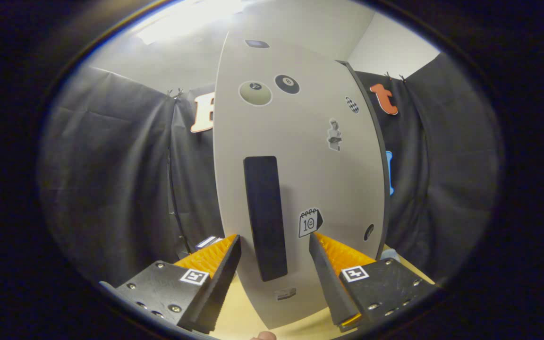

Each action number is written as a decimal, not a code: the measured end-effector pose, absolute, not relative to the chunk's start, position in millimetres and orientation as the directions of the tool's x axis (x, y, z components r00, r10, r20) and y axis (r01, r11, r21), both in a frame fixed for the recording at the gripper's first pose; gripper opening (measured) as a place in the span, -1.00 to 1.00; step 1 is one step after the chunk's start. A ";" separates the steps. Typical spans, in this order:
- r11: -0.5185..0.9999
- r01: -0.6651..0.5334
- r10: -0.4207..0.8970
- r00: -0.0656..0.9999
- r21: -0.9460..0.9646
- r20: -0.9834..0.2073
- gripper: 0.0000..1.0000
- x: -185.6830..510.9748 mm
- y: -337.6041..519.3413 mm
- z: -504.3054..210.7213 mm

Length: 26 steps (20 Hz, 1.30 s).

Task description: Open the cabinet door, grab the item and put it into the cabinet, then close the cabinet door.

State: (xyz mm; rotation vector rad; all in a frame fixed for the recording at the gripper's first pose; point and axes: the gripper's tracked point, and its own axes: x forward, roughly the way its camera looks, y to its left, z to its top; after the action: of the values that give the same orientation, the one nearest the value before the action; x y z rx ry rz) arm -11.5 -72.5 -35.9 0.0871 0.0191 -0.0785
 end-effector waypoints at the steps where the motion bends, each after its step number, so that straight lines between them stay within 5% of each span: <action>1: 0.993 0.078 -0.076 0.997 0.091 -0.019 0.73 -8.0 -72.0 -35.8; 26: 0.984 0.134 -0.133 0.991 0.115 -0.018 0.73 100.8 -43.1 -41.9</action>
State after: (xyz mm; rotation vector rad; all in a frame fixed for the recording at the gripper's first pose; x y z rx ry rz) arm 100.8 -43.1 -41.9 0.1162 0.0107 -0.1339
